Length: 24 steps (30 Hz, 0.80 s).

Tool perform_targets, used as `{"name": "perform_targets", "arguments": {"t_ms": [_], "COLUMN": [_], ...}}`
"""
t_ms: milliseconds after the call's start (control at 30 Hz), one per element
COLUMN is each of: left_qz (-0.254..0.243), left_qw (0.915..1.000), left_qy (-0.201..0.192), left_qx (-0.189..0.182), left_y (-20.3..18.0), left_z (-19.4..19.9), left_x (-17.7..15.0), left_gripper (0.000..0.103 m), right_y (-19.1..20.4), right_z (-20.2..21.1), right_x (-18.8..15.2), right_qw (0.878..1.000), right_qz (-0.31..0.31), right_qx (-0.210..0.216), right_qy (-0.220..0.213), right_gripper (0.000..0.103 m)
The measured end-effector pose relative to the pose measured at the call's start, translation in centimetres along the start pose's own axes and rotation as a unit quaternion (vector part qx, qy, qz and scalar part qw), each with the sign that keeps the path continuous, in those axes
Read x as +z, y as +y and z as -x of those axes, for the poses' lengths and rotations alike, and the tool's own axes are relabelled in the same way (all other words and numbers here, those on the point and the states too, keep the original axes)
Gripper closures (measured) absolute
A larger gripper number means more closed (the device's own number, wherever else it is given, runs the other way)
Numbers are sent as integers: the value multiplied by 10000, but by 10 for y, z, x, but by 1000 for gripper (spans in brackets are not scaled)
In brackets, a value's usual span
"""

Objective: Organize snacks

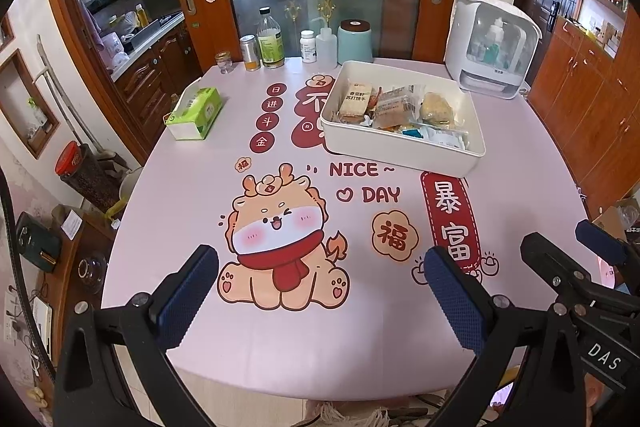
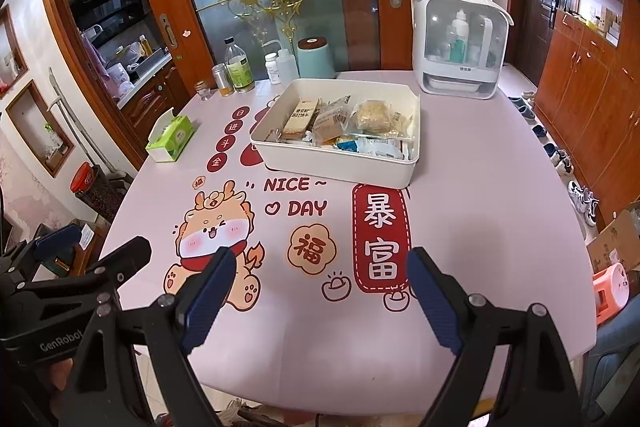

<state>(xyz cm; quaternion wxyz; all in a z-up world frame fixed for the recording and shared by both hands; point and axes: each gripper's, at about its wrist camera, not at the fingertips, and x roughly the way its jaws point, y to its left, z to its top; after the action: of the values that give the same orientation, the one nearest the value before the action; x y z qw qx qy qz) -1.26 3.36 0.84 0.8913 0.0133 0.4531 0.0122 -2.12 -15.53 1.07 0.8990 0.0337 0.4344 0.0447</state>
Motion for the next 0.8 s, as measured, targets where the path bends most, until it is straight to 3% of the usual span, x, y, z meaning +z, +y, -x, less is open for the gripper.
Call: {"name": "perform_targets", "arguments": {"t_ms": [800], "left_qz": [-11], "left_qw": [9999], "left_qy": [100], "left_qx": [-14], "left_y": [1], "left_z": [-8], "left_x": [-2], "left_gripper": [1], "right_y": [1], "right_z": [-6], "right_x": [-6], "right_qw": [10000], "right_qz": [-57], "right_qx": [-2], "right_qy": [69], "right_gripper": [15]}}
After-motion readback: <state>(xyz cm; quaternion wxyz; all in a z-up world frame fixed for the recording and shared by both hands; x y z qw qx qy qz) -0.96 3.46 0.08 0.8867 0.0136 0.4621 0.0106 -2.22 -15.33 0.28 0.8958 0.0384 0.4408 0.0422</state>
